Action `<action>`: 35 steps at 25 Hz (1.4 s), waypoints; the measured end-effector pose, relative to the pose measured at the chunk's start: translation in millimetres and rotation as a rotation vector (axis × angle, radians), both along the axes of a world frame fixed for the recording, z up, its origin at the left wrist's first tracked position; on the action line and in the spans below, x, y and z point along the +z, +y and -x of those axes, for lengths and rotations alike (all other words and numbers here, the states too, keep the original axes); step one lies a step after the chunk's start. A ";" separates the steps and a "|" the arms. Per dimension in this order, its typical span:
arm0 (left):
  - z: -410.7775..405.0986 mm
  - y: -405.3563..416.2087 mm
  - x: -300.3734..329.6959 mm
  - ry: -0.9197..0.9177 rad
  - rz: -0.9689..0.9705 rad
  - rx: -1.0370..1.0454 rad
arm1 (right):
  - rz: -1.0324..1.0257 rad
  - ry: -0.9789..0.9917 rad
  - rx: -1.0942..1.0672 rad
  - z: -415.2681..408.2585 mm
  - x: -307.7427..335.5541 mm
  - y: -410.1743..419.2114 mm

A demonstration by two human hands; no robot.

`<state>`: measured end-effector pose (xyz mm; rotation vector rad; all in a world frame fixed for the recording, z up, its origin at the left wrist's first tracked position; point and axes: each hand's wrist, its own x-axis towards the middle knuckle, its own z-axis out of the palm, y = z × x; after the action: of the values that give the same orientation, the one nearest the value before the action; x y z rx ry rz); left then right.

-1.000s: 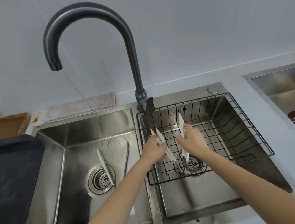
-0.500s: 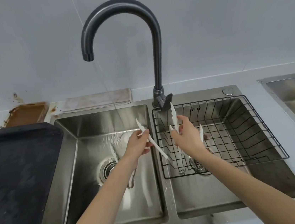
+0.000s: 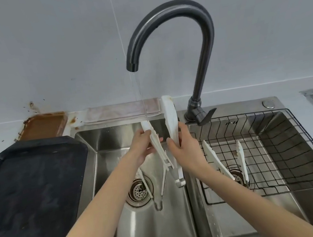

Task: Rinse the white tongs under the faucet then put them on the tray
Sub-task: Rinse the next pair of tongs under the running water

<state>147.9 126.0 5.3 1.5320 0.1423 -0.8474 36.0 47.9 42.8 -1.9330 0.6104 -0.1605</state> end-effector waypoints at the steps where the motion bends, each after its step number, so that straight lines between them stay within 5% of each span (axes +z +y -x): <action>1: -7.4 -2.6 -0.3 0.000 -0.006 0.018 | -0.001 0.007 -0.005 -3.1 -2.0 0.2; 12: -28.0 -23.0 -9.3 -0.138 -0.119 0.116 | -0.047 0.073 0.009 -16.5 -25.7 -0.2; 18: -24.7 -20.2 8.9 -0.105 0.087 -0.012 | -0.459 0.130 -0.163 -23.8 -46.1 -4.2; 25: -30.3 -9.0 19.5 0.252 0.491 0.018 | -0.737 0.147 -0.211 -31.7 -61.3 -5.4; 35: -34.2 -19.0 20.6 0.237 0.175 0.293 | -0.703 0.154 -0.167 -28.6 -66.1 -7.2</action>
<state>182.2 106.9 26.0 1.2081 0.4441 -0.7818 64.5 40.7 -23.4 -1.2203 0.8036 0.0945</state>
